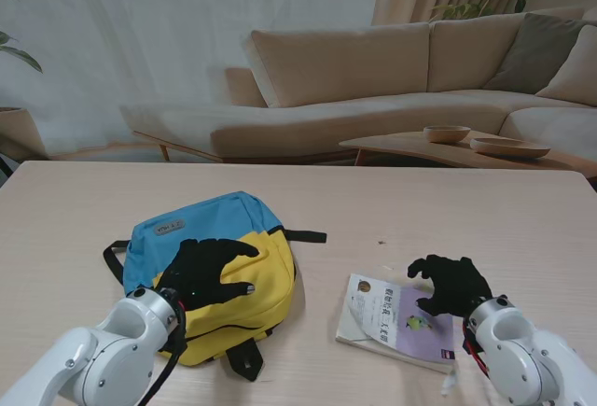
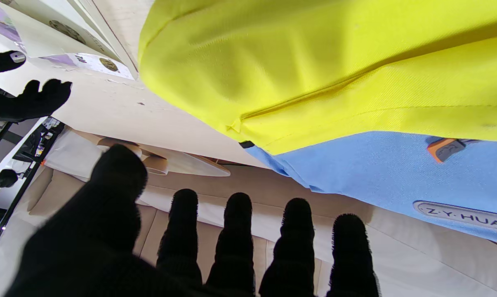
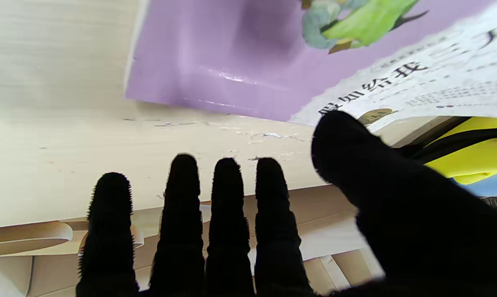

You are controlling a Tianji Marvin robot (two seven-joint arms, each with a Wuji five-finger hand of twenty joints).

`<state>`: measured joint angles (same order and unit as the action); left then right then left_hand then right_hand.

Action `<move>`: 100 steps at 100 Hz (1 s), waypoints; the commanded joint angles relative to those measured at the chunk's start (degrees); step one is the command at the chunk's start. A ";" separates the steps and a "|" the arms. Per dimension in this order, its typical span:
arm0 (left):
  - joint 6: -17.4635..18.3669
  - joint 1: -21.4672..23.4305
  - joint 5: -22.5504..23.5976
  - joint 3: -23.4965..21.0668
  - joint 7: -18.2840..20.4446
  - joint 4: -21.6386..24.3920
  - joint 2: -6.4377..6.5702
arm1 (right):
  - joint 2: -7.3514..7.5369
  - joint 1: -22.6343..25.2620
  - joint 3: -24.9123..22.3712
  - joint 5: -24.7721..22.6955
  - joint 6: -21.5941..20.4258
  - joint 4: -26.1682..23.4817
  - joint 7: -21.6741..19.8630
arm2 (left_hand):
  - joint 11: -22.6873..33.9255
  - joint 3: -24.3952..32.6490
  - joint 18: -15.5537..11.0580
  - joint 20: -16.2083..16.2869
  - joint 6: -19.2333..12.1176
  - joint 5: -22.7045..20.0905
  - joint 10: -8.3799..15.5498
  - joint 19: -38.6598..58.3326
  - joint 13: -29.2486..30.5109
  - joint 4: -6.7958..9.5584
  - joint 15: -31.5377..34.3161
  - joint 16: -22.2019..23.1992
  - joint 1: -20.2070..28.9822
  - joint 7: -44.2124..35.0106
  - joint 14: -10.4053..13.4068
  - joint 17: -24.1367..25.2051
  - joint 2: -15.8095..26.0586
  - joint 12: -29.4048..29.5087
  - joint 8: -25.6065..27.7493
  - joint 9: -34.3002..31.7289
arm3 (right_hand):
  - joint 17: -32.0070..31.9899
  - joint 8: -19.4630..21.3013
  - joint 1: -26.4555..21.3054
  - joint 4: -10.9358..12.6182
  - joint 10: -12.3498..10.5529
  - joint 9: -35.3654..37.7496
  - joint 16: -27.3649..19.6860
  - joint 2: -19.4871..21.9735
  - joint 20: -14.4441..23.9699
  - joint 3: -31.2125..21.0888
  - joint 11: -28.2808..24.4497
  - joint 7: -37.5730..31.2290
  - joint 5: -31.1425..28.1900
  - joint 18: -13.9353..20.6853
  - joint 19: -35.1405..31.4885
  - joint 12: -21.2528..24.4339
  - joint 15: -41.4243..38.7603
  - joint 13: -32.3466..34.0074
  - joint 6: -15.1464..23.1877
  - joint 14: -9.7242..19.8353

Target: Pack books into the school bag then zip close the school bag

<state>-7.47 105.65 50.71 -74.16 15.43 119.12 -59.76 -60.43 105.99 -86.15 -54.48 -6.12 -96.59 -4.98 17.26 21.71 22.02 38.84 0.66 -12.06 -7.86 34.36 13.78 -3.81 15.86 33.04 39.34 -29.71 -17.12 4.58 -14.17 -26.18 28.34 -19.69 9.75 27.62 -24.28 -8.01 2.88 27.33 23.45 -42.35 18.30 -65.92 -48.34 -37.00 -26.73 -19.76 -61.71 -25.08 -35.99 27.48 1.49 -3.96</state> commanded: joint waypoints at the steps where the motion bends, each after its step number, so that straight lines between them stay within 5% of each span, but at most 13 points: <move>1: 0.35 0.71 -0.12 -0.03 0.96 0.90 -0.25 | 0.27 1.66 -0.33 -0.66 0.08 -0.59 -1.45 | -0.36 1.76 -1.19 0.90 -1.17 1.47 1.18 -2.11 -1.58 1.52 -1.04 -1.05 -1.26 0.38 1.31 0.96 -0.27 -0.08 -0.81 2.14 | -1.19 -1.74 2.47 2.27 3.80 -3.50 -2.76 1.57 -0.67 3.57 5.09 1.66 3.97 0.49 1.59 3.55 4.44 -3.33 -2.46 -1.78; 30: 1.37 1.02 -0.23 0.19 0.27 1.05 -0.30 | 0.30 5.07 -1.75 -1.70 1.18 -0.87 -1.89 | -0.42 1.57 -1.13 0.93 -1.18 1.47 1.20 -2.17 -1.55 1.54 -1.12 -1.12 -1.24 0.50 1.34 0.96 -0.24 -0.04 -0.85 2.03 | -4.13 -5.42 4.00 2.24 9.68 -11.86 -8.80 4.47 -1.83 9.40 12.65 6.57 12.96 0.12 3.44 7.02 16.21 -9.03 -10.44 -4.70; 43: 1.72 1.00 -0.55 0.10 0.30 0.93 -0.29 | 0.74 5.59 -2.01 -2.36 -0.12 -0.73 -4.55 | -0.45 1.53 -1.13 0.95 -1.09 1.51 1.08 -2.18 -1.56 1.56 -1.13 -1.12 -1.16 0.53 1.23 0.95 -0.25 -0.04 -0.86 2.12 | -6.70 -7.35 4.62 1.12 10.65 -15.84 -11.26 2.10 -3.56 10.03 15.31 10.05 16.11 0.69 6.28 8.46 20.73 -12.26 -11.84 -4.57; 58: 2.13 0.88 -0.81 -0.06 0.62 0.83 -0.23 | 1.22 5.36 -1.50 -2.83 -0.98 -0.27 -7.22 | -0.45 1.46 -1.13 0.97 -1.15 1.59 1.24 -2.19 -1.56 1.56 -1.13 -1.12 -1.15 0.58 1.34 0.95 -0.20 -0.04 -0.88 2.15 | -7.40 -8.41 4.51 -0.39 10.02 -15.39 -12.34 -3.82 -4.75 4.59 15.20 12.91 16.87 1.50 7.37 8.65 22.38 -12.30 -11.40 -3.87; 67: 2.33 0.73 -0.99 -0.08 0.79 0.70 -0.20 | 1.39 4.96 -0.77 -4.41 -1.41 0.46 -6.96 | -0.40 1.41 -1.13 0.98 -1.12 1.64 1.25 -2.20 -1.53 1.56 -1.12 -1.11 -1.17 0.59 1.33 0.95 -0.23 -0.05 -0.88 2.08 | -7.04 -7.16 2.09 -0.93 7.28 -10.78 -9.81 -8.33 -4.46 -0.08 8.75 12.49 16.08 2.41 6.27 5.70 17.80 -11.09 -10.28 -1.63; 82: 2.45 0.54 -1.12 -0.02 0.84 0.49 -0.19 | 1.41 4.26 0.77 -6.76 -1.60 2.08 -4.11 | -0.43 1.42 -1.13 0.99 -1.15 1.72 1.21 -2.21 -1.56 1.57 -1.14 -1.12 -1.15 0.61 1.37 0.95 -0.30 -0.05 -0.89 2.16 | -5.70 -5.26 -5.01 -0.56 -1.33 -2.45 -1.47 -13.88 -2.06 -5.77 -16.67 9.40 13.46 3.27 2.40 -5.09 1.64 -8.00 -9.02 0.61; 94: 2.36 0.58 -1.01 0.02 0.76 0.47 -0.20 | 1.36 3.63 1.88 -7.29 -1.26 3.21 -2.20 | -0.47 1.44 -1.13 1.00 -1.05 1.86 1.32 -2.21 -1.61 1.57 -1.16 -1.13 -1.17 0.65 1.37 0.95 -0.41 -0.04 -0.91 2.32 | -3.56 -6.61 -10.01 -0.16 -7.59 5.58 6.51 -15.36 -0.26 -8.90 -23.26 6.26 11.01 2.59 0.25 -18.30 -14.65 -3.48 -9.19 1.81; 100: 2.32 0.64 -0.86 0.01 0.74 0.50 -0.20 | 1.29 3.31 2.47 -7.35 -0.94 3.83 -1.00 | -0.41 1.45 -1.13 1.00 -1.13 1.95 1.20 -2.21 -1.69 1.57 -1.19 -1.14 -1.18 0.69 1.34 0.95 -0.46 -0.06 -0.92 2.18 | -2.38 -7.47 -13.21 -5.12 -10.29 9.06 9.74 -17.16 0.53 -9.66 -25.30 4.53 9.73 1.99 -0.87 -24.50 -21.40 -0.50 -9.33 2.43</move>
<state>-5.10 105.84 49.77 -74.11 15.20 119.24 -59.72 -58.68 108.17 -85.08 -61.25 -7.27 -95.33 -5.07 17.26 21.71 22.01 38.84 0.65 -12.06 -7.84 34.27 13.78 -3.80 15.85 32.77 39.34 -29.71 -17.12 4.58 -14.17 -26.18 28.34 -19.67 6.48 21.49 -18.45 -14.14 7.22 25.39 29.80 -58.17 17.39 -67.94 -54.72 -30.99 -15.48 -16.97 -60.62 -38.22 -51.04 23.85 -7.58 -3.07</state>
